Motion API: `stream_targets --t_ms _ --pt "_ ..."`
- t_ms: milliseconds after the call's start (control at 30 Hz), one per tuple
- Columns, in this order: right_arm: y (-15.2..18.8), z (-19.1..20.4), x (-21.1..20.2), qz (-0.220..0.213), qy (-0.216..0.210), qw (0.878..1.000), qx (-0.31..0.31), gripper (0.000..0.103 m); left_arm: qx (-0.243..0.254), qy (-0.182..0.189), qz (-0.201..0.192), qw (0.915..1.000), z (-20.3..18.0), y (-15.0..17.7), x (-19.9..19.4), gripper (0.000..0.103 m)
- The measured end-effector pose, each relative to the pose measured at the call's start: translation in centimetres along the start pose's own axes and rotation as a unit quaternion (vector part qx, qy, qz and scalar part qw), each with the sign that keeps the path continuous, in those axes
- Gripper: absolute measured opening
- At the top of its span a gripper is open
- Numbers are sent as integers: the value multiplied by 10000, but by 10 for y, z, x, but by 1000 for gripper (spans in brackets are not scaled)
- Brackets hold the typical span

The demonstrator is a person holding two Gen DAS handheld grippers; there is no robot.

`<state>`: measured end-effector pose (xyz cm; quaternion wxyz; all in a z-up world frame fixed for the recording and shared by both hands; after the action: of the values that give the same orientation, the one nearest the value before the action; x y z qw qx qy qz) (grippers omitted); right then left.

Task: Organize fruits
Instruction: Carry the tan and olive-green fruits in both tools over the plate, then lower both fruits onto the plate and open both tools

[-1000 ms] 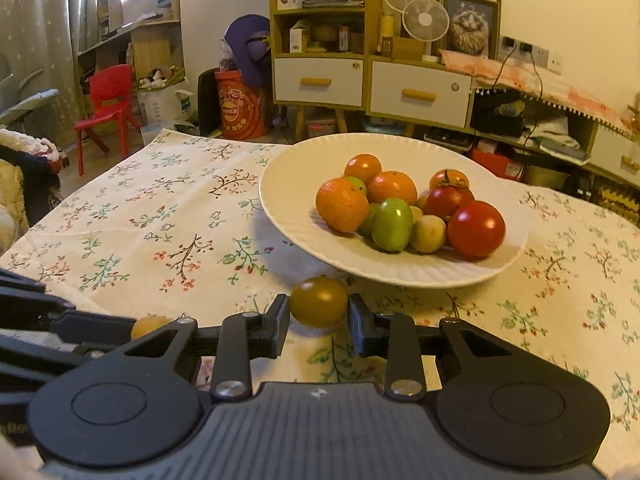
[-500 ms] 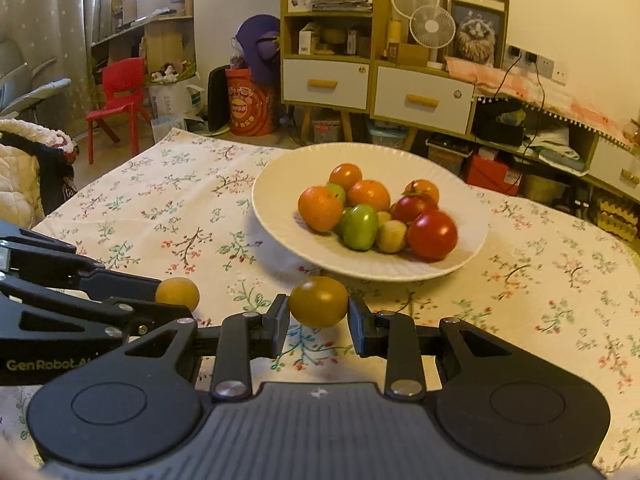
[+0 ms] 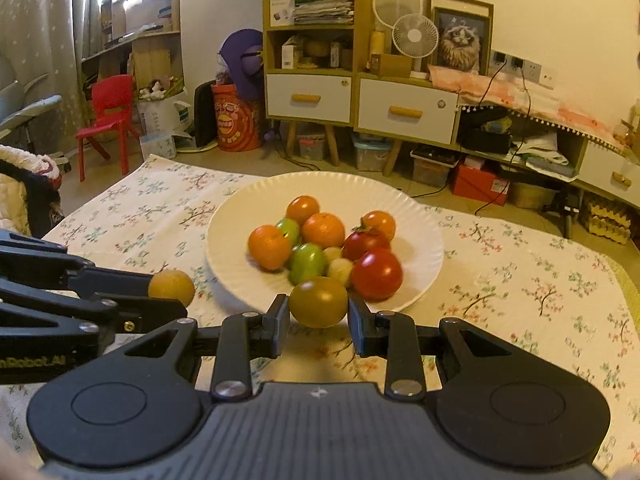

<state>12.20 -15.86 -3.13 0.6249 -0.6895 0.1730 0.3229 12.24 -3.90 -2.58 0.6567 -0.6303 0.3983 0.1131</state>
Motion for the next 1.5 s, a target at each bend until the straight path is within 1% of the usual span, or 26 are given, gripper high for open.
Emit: stream_targets --t_ms 67,167,300,433,600,800,967,1233,1500 --pt "-5 -5 1 -43 26 10000 -14 28 15 4 -74 10000 1 -8 3 21" --pt "-12 -13 3 -120 39 9999 27 28 -7 116 -157 9998 2 -22 11 22" --pt "-21 -26 9 -200 94 9997 112 28 157 125 -273 9994 0 -40 25 22" --pt "-28 -38 17 -251 135 9995 133 28 201 165 -261 9993 2 -52 44 22" --pt "-29 -48 25 -244 119 9995 128 28 295 126 -236 9992 3 -66 66 22" --pt "-27 -54 35 -187 61 9997 106 28 463 4 -96 9989 2 -79 92 22" --pt "-26 -60 41 -142 12 9998 117 28 433 -139 115 9989 5 -83 111 22" --pt "-26 -68 44 -102 -91 9998 167 29 468 -317 311 9979 9 -85 125 22" --pt "-32 -71 47 -182 -204 9995 158 29 438 -381 422 9974 11 -87 134 22"
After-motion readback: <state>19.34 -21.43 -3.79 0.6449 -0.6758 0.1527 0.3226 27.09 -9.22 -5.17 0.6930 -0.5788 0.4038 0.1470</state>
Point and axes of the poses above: each gripper's, at about its wrist camera, not at the fingertips, and x roughly the way its jaws point, z to its left, y to its underside, the point moved 6 cm from there along x, roughly the way its jaws point, and after that the axes turned 4 degrees about z, right-handed, at the moved point
